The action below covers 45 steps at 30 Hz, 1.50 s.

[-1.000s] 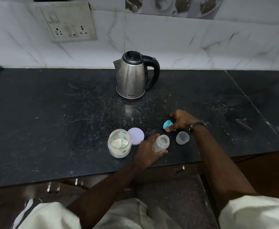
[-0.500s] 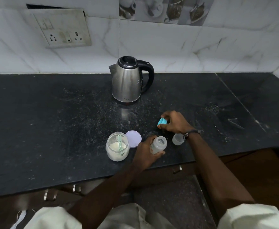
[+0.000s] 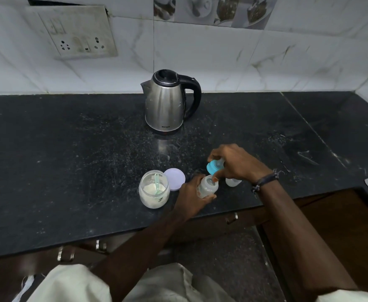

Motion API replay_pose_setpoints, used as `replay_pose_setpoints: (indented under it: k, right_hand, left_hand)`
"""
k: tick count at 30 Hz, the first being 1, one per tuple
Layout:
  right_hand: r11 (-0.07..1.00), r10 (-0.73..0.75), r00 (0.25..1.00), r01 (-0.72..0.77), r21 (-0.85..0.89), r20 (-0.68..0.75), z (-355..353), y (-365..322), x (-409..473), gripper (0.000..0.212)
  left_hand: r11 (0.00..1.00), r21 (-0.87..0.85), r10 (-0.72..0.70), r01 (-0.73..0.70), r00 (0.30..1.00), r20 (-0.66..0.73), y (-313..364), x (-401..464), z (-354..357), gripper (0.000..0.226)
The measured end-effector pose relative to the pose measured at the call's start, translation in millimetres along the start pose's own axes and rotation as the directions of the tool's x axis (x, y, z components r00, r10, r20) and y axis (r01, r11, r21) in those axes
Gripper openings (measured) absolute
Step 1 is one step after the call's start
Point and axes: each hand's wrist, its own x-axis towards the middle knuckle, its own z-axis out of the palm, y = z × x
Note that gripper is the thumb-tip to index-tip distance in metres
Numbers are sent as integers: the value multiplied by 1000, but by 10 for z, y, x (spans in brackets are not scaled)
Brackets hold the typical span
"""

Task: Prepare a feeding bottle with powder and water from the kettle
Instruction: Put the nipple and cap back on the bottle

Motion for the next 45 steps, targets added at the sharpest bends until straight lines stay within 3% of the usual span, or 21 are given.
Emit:
replay_pose_setpoints:
  k: [8,22,26,30,35,41,43,45]
  right_hand:
    - [988,-33,997,44,-148,72,137,-53,-107,53]
    - [974,-71,990,95,-203,124,213,-217,-105,48]
    - [979,8,996,10,-206,89,237,-216,-101,46]
    - [947,45,996,-67,-314,-77,305,-328,-102,47]
    - [888,259,939,-324,-327,-226,393,-453,-39,42]
    - [902,410,911,-411,-132,-37,292,-381,-82,87]
    - [928,341,940,-336,-159,6,182,-369,-107,85]
    - [954,218,971,-190,-231,99,96,-369,-124,63]
  left_hand:
    - [1000,14,-17,17,1000,17,-21,4,2,68]
    - [997,17,-76,76,997,25,-3,-4,-2,74]
    - [996,30,-91,89,994,56,30,15,3,76]
    - [994,19,-105,104,994,36,50,-4,-7,71]
    - [992,51,-117,114,992,46,91,11,-13,79]
    - [998,8,-69,69,997,39,47,-6,-27,75]
    - [997,2,-76,76,996,36,42,-6,-28,74]
    - [996,-1,-90,90,995,30,55,-11,-30,72]
